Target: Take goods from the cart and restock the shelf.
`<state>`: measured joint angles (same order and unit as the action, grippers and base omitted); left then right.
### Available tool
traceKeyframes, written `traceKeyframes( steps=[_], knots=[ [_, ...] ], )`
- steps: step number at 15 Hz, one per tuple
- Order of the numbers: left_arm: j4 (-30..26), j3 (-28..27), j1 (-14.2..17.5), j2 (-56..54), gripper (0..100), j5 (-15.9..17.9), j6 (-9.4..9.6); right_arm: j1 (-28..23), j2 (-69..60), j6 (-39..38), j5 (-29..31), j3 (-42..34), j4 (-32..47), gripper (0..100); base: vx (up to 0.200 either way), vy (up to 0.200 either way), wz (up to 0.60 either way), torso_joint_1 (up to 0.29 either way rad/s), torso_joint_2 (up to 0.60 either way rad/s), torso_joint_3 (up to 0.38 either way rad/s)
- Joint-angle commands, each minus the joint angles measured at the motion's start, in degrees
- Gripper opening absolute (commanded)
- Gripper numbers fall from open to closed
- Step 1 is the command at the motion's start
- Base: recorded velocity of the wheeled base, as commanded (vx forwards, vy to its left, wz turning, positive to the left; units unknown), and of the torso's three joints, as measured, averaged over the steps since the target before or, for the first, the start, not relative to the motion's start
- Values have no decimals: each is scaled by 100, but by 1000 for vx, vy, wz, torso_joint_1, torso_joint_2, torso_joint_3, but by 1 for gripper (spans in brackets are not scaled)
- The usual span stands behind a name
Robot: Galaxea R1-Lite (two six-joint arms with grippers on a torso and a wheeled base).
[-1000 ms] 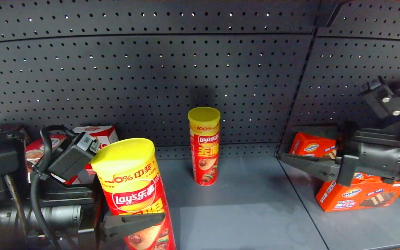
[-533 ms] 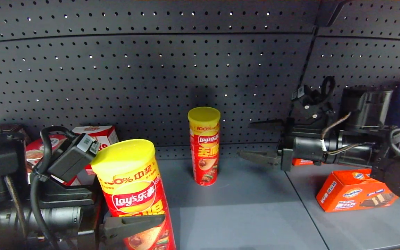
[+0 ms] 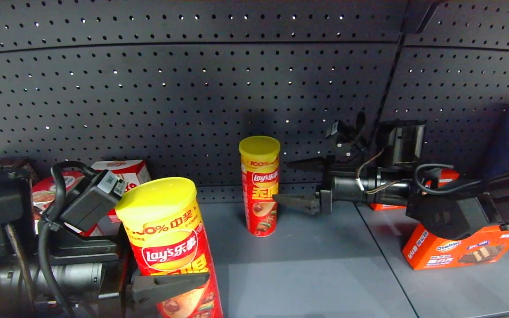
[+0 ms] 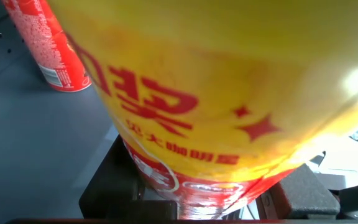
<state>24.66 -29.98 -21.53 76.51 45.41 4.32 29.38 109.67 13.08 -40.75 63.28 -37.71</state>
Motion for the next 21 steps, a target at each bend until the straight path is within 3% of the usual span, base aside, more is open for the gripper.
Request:
traceKeyframes(
  steps=[1, 13, 14, 21],
  knots=[
    [-5, 9, 0, 4, 0, -6, -1, 68, 398, -7, -3, 246, -9, 100, 0, 0, 0, 0, 0, 0],
    [-5, 27, 8, 4, 0, -15, -1, 323, 1303, -51, -12, 694, -193, 100, 0, 0, 0, 0, 0, 0],
    [-5, 27, 8, 4, 0, -15, -1, 340, 1320, -60, -47, 694, -211, 0, 0, 0, 0, 0, 0, 0],
    [-5, 115, 17, -31, 0, -23, -1, 455, 978, -86, 305, 334, -255, 0, 0, 0, 0, 0, 0, 0]
  ],
)
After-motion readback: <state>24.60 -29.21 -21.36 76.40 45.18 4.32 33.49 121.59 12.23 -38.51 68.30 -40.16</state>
